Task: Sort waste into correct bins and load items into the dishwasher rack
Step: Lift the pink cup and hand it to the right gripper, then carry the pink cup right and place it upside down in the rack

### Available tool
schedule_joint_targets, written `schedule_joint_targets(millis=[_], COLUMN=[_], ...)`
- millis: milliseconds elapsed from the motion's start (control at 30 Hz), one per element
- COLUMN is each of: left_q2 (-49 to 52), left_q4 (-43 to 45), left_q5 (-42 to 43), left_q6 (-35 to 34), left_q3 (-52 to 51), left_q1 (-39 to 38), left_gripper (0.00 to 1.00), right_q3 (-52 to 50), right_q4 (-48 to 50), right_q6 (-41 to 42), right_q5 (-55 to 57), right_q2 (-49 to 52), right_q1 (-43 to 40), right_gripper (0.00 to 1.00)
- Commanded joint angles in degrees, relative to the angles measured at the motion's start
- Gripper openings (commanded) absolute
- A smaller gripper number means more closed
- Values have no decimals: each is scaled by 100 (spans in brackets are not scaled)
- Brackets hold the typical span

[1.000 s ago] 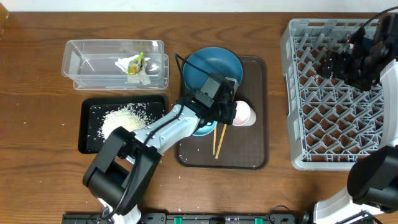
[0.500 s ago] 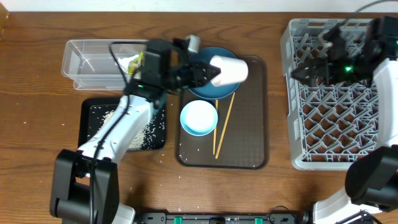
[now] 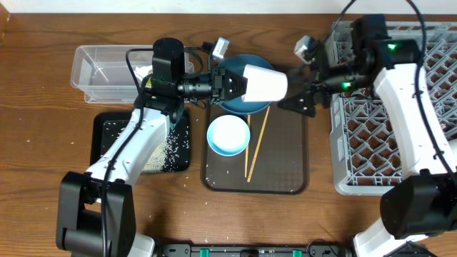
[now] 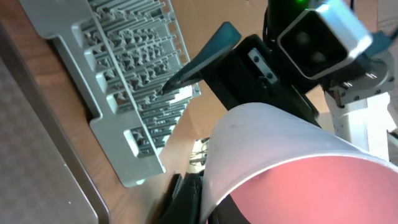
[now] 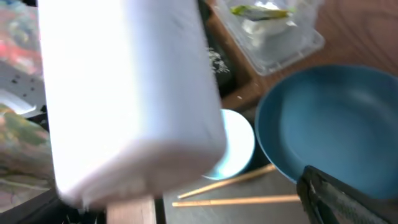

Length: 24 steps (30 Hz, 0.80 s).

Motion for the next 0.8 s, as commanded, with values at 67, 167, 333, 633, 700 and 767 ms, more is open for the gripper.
schedule_joint_targets(millis=[67, 167, 333, 633, 700, 767], left_q2=[-9, -9, -9, -9, -9, -9], left_q4=[33, 31, 31, 31, 33, 31], left_q5=[116, 118, 116, 98, 96, 96], left_q6=[-59, -59, -57, -57, -57, -57], left_q3=[26, 26, 26, 26, 26, 26], left_q1=[-22, -22, -22, -22, -22, -22], left_gripper=[6, 6, 6, 6, 6, 6], right_q3=[-20, -20, -20, -20, -17, -20], right_q4=[-70, -76, -76, -74, -76, -76], right_q6=[-214, -363, -758, -802, -804, -804], right_q5=[-280, -457, -1147, -1357, -1355, -1353], right_q2=[-7, -7, -7, -7, -7, -7], right_q1=[140, 140, 140, 140, 140, 140], right_gripper=[99, 99, 96, 71, 66, 54])
